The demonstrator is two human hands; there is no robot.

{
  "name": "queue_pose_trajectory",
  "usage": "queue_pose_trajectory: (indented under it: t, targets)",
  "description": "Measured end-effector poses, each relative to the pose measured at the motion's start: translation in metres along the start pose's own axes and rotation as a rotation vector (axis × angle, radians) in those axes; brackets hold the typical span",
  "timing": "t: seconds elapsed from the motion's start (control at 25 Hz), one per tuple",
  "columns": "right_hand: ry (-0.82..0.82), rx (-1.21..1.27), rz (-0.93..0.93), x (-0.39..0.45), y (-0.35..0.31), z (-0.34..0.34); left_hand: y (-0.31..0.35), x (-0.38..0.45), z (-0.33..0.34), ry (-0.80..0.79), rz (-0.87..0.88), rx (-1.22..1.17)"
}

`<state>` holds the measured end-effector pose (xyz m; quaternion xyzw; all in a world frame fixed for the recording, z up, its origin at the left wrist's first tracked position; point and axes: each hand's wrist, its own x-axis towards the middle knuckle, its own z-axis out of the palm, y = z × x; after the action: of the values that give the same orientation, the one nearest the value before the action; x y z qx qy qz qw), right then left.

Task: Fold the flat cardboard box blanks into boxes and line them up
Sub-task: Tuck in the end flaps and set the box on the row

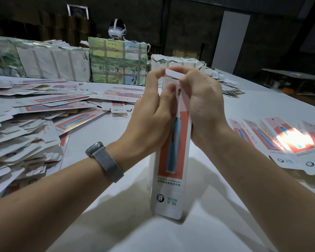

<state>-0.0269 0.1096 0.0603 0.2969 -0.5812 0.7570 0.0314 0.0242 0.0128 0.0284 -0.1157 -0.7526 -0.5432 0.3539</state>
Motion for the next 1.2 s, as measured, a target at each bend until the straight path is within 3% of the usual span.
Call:
queue_pose_trajectory:
  t: [0.76, 1.04, 1.2]
  targets:
    - [-0.144, 0.061, -0.043, 0.002, 0.004, -0.006, 0.004, 0.001, -0.003, 0.021, 0.027, 0.02]
    - [-0.166, -0.237, -0.222, 0.015, -0.006, -0.021, 0.01, 0.005, -0.003, -0.043, -0.006, 0.074]
    - [-0.183, -0.281, -0.311, 0.016, -0.007, -0.021, 0.013, 0.004, -0.006, -0.079, 0.003, 0.087]
